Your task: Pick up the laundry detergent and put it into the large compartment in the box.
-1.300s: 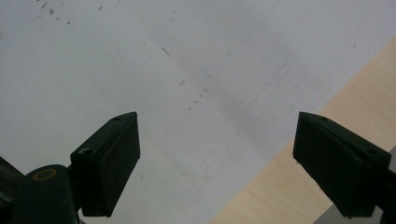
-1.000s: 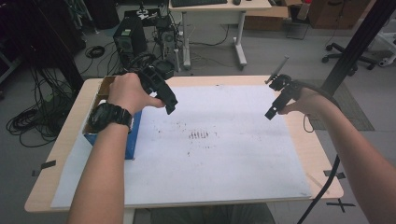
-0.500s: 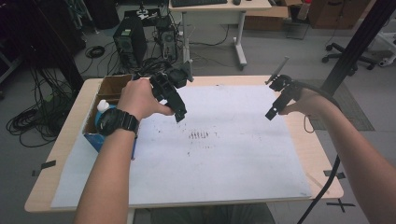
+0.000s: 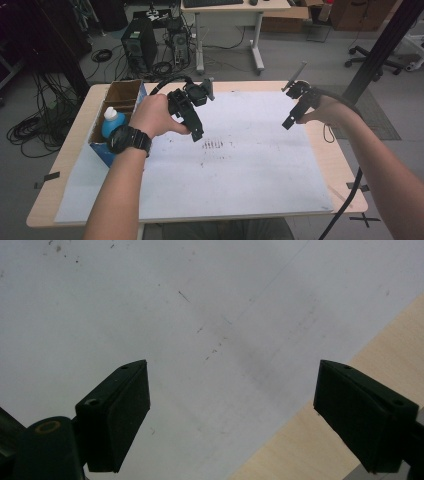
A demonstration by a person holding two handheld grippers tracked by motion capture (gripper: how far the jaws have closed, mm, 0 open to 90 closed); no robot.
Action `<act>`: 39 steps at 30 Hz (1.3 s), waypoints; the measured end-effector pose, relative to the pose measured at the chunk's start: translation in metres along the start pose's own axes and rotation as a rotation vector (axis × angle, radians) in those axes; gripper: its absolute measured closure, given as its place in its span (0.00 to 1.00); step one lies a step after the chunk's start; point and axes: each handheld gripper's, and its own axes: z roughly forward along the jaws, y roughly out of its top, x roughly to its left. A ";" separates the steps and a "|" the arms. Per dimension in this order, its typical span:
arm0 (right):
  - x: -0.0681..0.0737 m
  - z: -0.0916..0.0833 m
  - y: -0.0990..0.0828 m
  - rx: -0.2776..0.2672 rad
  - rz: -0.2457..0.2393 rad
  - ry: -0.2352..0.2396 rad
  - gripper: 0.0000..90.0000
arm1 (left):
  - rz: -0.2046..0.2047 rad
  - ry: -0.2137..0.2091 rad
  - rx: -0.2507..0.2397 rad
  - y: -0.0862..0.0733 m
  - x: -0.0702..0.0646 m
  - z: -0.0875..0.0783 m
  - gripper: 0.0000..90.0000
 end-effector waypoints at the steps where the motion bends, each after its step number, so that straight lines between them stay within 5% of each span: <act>1: 0.000 0.000 0.000 -0.001 0.000 0.000 0.16 | 0.006 -0.004 0.004 0.000 -0.001 0.001 0.07; 19: -0.003 -0.003 -0.001 -0.007 0.006 0.000 0.16 | 0.114 -0.038 0.024 0.009 -0.027 0.018 0.07; 39: -0.004 -0.008 -0.004 -0.010 0.009 -0.005 0.16 | 0.155 -0.059 0.027 0.009 -0.043 0.034 0.07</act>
